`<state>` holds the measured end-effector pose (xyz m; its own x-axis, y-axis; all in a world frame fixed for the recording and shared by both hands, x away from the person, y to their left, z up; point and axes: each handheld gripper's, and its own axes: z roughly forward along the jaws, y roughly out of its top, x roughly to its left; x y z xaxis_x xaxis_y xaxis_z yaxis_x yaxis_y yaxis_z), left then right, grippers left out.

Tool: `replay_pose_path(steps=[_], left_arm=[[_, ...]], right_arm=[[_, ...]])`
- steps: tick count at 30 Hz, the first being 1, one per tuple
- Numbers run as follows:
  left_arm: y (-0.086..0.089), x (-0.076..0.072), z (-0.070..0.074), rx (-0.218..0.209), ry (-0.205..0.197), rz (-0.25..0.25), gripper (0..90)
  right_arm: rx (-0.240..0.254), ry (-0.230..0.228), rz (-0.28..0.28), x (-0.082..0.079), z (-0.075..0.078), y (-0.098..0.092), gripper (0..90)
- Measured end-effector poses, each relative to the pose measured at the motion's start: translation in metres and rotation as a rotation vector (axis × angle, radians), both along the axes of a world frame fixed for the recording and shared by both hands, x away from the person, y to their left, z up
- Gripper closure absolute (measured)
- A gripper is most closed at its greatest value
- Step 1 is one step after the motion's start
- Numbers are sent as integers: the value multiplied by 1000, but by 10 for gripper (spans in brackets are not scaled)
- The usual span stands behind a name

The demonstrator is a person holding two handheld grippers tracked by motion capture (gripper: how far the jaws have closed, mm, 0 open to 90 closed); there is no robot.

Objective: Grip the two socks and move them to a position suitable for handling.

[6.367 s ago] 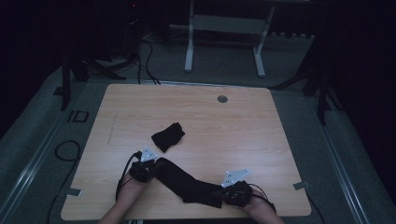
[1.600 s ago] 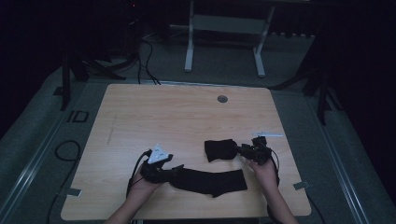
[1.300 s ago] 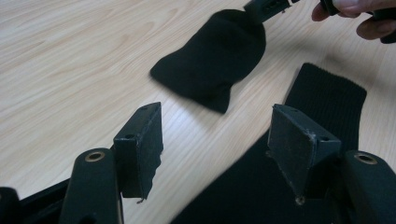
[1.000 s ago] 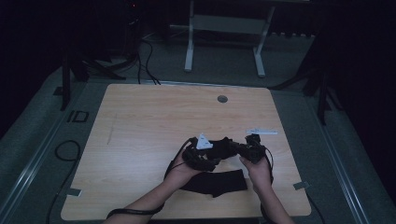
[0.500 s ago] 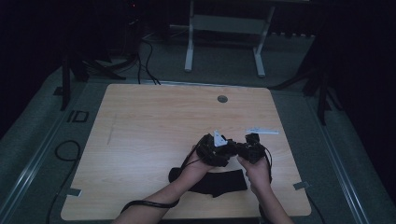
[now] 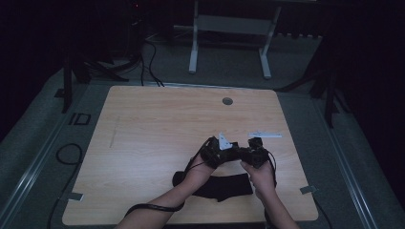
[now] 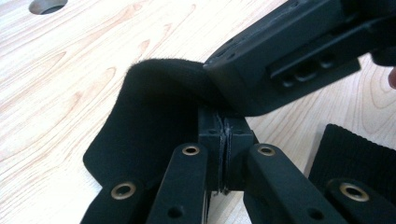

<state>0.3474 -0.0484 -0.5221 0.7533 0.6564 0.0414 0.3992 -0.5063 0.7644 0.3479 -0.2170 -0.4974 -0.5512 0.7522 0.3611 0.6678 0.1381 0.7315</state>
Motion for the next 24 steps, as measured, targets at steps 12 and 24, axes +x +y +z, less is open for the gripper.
replay_pose_path(steps=[12,24], left_arm=[[32,2,7,-60,13,63,893],[87,-8,1,-62,36,117,892]], right_arm=[[-60,-20,-72,14,-3,-20,849],[-315,60,-21,44,-48,-5,898]])
